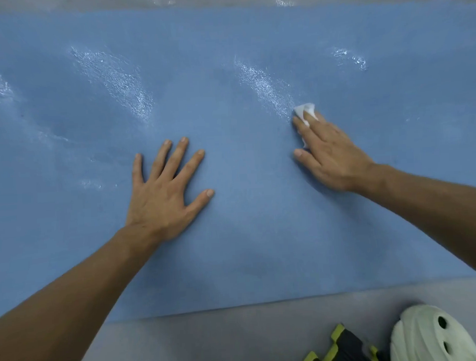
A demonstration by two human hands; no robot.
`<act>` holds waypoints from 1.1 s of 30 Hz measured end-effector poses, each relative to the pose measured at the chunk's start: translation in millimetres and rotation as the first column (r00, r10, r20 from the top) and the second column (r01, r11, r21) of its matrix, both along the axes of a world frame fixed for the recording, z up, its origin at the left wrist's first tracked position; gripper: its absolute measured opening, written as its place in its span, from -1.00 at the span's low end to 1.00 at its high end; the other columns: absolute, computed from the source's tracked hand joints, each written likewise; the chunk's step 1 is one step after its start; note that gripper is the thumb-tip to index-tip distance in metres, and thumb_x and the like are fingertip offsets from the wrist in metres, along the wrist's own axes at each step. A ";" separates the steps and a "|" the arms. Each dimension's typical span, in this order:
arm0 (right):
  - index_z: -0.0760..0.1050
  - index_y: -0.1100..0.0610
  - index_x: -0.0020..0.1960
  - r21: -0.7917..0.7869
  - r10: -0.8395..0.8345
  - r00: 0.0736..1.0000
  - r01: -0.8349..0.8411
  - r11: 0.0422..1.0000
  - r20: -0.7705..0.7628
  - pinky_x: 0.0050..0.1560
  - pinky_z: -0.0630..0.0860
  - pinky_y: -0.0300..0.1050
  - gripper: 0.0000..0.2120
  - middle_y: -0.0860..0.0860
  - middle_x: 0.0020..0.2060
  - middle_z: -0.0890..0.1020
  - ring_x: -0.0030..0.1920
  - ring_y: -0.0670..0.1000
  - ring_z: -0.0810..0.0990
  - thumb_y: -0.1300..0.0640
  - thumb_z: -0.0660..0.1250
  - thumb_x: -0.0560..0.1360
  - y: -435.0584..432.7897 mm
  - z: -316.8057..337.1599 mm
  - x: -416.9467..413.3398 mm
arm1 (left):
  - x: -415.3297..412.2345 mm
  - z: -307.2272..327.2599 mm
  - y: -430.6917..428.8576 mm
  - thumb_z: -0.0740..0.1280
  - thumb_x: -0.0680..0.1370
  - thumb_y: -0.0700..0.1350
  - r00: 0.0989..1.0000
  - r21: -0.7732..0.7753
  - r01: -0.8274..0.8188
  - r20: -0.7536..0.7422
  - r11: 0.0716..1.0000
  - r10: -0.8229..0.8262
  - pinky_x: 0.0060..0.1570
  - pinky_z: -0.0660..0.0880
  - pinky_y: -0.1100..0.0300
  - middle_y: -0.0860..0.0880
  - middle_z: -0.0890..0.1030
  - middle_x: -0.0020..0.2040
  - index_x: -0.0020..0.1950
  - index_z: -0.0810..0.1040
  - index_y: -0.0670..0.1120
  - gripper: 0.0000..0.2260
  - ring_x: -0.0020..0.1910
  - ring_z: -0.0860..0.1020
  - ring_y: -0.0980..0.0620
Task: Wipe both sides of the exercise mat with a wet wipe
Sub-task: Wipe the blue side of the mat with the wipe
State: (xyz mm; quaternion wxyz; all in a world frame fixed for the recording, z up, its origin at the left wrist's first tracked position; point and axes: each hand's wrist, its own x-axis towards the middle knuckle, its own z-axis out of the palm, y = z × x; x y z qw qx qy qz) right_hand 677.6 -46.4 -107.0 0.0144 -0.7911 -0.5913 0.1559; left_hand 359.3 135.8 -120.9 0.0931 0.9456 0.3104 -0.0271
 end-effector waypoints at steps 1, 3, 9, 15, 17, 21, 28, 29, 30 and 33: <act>-0.06 0.15 0.70 -0.008 0.056 0.998 -0.056 0.998 -0.001 0.65 -0.04 0.09 -0.25 0.08 0.69 -0.06 0.68 0.09 -0.14 -0.28 -0.14 0.67 0.6 1.7 -8.1 | 1.1 -0.4 1.6 -0.01 0.60 0.41 1.000 0.005 0.004 -0.011 1.000 -0.004 0.58 -0.13 -0.30 0.13 -0.05 0.70 0.68 0.03 0.23 -0.34 0.68 -0.09 0.02; -0.07 0.15 0.70 -0.010 0.212 0.977 -0.212 0.977 -0.001 0.65 -0.14 -0.01 -0.28 0.04 0.69 -0.09 0.68 0.05 -0.18 -0.26 -0.11 0.69 -2.3 4.8 -29.8 | 2.7 -1.0 3.1 -0.03 0.60 0.41 0.999 0.012 0.017 -0.037 1.000 -0.017 0.57 -0.13 -0.31 0.12 -0.07 0.70 0.68 -0.01 0.23 -0.33 0.68 -0.10 0.01; -0.06 0.11 0.71 -0.002 0.343 0.939 -0.343 0.939 -0.004 0.65 -0.12 -0.02 -0.32 -0.03 0.70 -0.09 0.68 -0.01 -0.17 -0.25 -0.14 0.72 -1.8 6.4 -49.4 | 20.0 9.7 35.5 -0.16 0.61 0.42 0.977 0.007 0.179 -0.124 0.984 -0.176 0.59 -0.10 -0.25 0.10 -0.09 0.70 0.68 -0.03 0.23 -0.35 0.68 -0.11 -0.01; -0.01 0.07 0.71 -0.006 0.069 0.996 -0.069 0.998 0.059 0.62 -0.22 -0.12 -0.29 -0.05 0.69 -0.08 0.68 -0.01 -0.09 -0.29 -0.19 0.68 37.1 1.9 -6.9 | 76.8 21.6 74.1 -0.22 0.60 0.41 0.966 -0.055 0.122 -0.223 0.991 -0.132 0.60 -0.14 -0.19 0.13 -0.23 0.68 0.66 -0.20 0.26 -0.36 0.66 -0.22 0.03; -0.04 0.07 0.71 -0.015 0.038 0.999 -0.037 0.999 0.038 0.65 -0.16 -0.04 -0.27 -0.05 0.69 -0.10 0.68 0.00 -0.11 -0.31 -0.20 0.67 50.5 1.6 0.5 | 94.0 27.2 86.4 -0.16 0.58 0.42 0.951 -0.105 0.089 -0.285 0.990 -0.115 0.59 -0.17 -0.21 0.14 -0.29 0.67 0.65 -0.24 0.26 -0.33 0.65 -0.26 0.04; -0.12 0.07 0.71 0.002 -0.073 0.997 0.073 0.997 -0.008 0.64 -0.16 -0.02 -0.19 -0.05 0.69 -0.15 0.68 0.01 -0.20 -0.38 -0.26 0.60 75.3 -2.3 13.8 | 117.0 27.2 111.5 -0.13 0.54 0.49 0.931 -0.161 0.007 -0.360 0.987 -0.065 0.57 -0.24 -0.26 0.17 -0.39 0.63 0.61 -0.32 0.32 -0.29 0.64 -0.33 0.04; -0.13 0.16 0.70 0.013 0.252 0.967 -0.252 0.968 0.022 0.65 -0.04 0.13 -0.22 0.08 0.70 -0.09 0.68 0.08 -0.18 -0.32 -0.14 0.68 79.6 -2.5 8.7 | 122.2 20.6 131.0 -0.04 0.19 0.72 0.928 -0.309 -0.006 -0.355 0.951 -0.110 0.51 -0.38 -0.31 0.25 -0.56 0.53 0.45 -0.48 0.48 -0.01 0.56 -0.51 0.07; -0.12 0.17 0.70 -0.002 0.376 0.926 -0.376 0.927 0.034 0.65 -0.04 0.15 -0.23 0.08 0.70 -0.09 0.68 0.10 -0.17 -0.31 -0.12 0.69 74.5 -2.3 2.1 | 122.6 22.6 133.7 0.05 0.14 0.73 0.917 -0.328 0.003 -0.375 0.945 -0.133 0.50 -0.40 -0.31 0.25 -0.59 0.50 0.42 -0.51 0.48 0.06 0.53 -0.55 0.07; -0.11 0.17 0.70 -0.014 0.467 0.883 -0.467 0.884 0.043 0.66 -0.05 0.15 -0.24 0.07 0.70 -0.10 0.68 0.10 -0.17 -0.31 -0.10 0.70 68.7 -1.7 -2.4 | 123.6 24.3 136.4 0.15 0.11 0.73 0.904 -0.341 0.015 -0.398 0.940 -0.159 0.48 -0.43 -0.31 0.25 -0.63 0.47 0.41 -0.54 0.48 0.13 0.51 -0.58 0.06; -0.08 0.14 0.71 0.008 0.585 0.808 -0.587 0.810 0.073 0.66 -0.09 0.08 -0.28 0.02 0.70 -0.09 0.68 0.05 -0.15 -0.27 -0.05 0.72 69.2 -0.8 6.5 | 126.8 29.4 140.1 0.37 0.14 0.64 0.866 -0.371 0.028 -0.454 0.928 -0.207 0.46 -0.45 -0.33 0.23 -0.69 0.42 0.44 -0.56 0.42 0.27 0.45 -0.65 0.03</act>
